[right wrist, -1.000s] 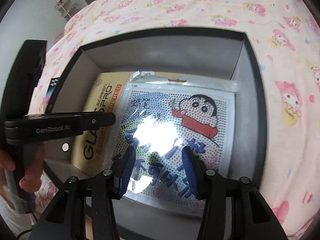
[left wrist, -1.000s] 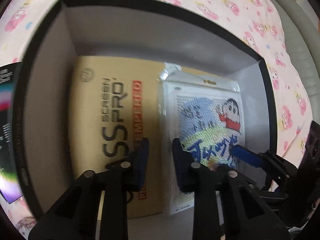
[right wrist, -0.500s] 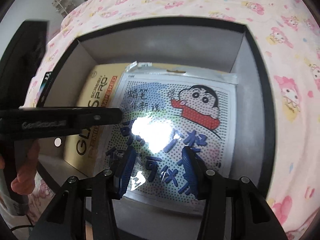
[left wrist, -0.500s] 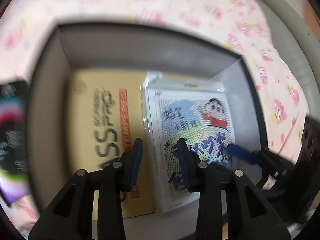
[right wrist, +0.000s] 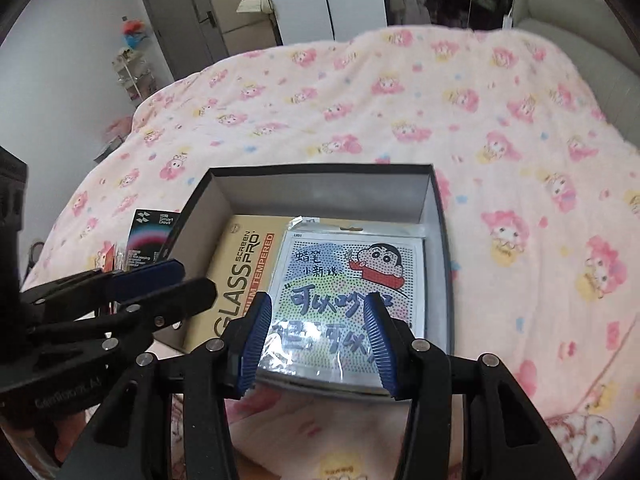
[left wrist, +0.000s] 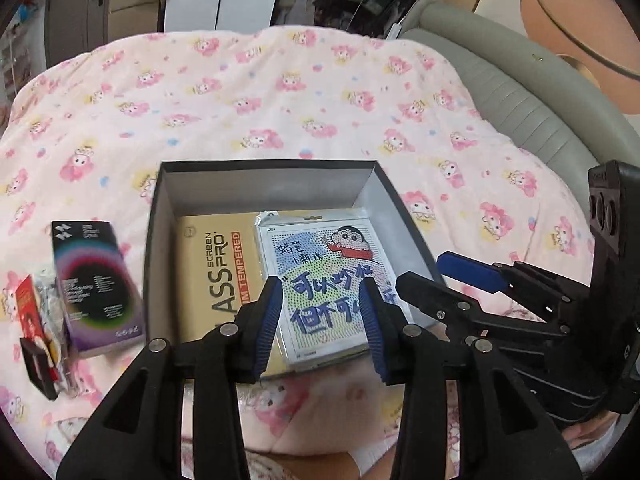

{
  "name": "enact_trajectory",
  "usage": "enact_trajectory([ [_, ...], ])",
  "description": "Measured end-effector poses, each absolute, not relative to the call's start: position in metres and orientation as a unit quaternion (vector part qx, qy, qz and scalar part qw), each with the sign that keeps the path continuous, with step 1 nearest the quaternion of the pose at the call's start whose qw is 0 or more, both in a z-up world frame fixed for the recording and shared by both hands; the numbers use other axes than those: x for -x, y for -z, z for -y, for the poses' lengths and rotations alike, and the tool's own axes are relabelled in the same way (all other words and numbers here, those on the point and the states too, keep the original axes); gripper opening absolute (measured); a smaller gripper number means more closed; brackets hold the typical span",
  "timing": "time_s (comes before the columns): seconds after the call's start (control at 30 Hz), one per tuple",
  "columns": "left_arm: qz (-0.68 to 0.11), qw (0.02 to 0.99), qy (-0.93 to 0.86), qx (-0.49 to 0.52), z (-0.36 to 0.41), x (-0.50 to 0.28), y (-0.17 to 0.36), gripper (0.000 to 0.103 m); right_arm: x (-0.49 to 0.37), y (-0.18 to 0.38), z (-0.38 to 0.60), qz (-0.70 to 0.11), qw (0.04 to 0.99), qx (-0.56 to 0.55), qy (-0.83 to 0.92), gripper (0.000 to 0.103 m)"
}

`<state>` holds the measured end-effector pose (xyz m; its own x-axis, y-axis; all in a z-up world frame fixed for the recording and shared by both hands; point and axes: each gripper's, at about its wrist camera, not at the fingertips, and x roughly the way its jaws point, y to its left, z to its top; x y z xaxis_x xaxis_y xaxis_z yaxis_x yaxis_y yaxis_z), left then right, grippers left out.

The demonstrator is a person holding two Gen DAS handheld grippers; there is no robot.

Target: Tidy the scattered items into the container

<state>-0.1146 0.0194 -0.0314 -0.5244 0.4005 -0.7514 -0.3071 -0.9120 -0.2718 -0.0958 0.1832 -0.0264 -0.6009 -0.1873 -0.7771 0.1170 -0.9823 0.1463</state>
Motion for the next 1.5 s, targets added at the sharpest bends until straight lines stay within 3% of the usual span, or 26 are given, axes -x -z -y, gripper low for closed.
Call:
enact_trajectory([
  [0.57,0.093,0.148,-0.891,0.420,0.077,0.046,0.000,0.040,0.048,-0.011,-0.082,-0.003,0.169,-0.415,0.894,0.044],
  [1.0,0.173,0.066,-0.877,0.443,0.176,0.062,0.053,0.040,0.094,0.038,0.014,-0.005,0.249,-0.467,0.848,0.042],
  [1.23,0.243,0.031,-0.838,0.487,0.217,0.108,0.104,0.040,0.128,0.057,0.030,-0.019,0.209,-0.471,0.857,0.042],
  [1.5,0.261,-0.001,-0.792,0.552,0.229,0.160,0.156,0.043,0.155,0.081,0.018,-0.008,0.202,-0.498,0.843,0.042],
])
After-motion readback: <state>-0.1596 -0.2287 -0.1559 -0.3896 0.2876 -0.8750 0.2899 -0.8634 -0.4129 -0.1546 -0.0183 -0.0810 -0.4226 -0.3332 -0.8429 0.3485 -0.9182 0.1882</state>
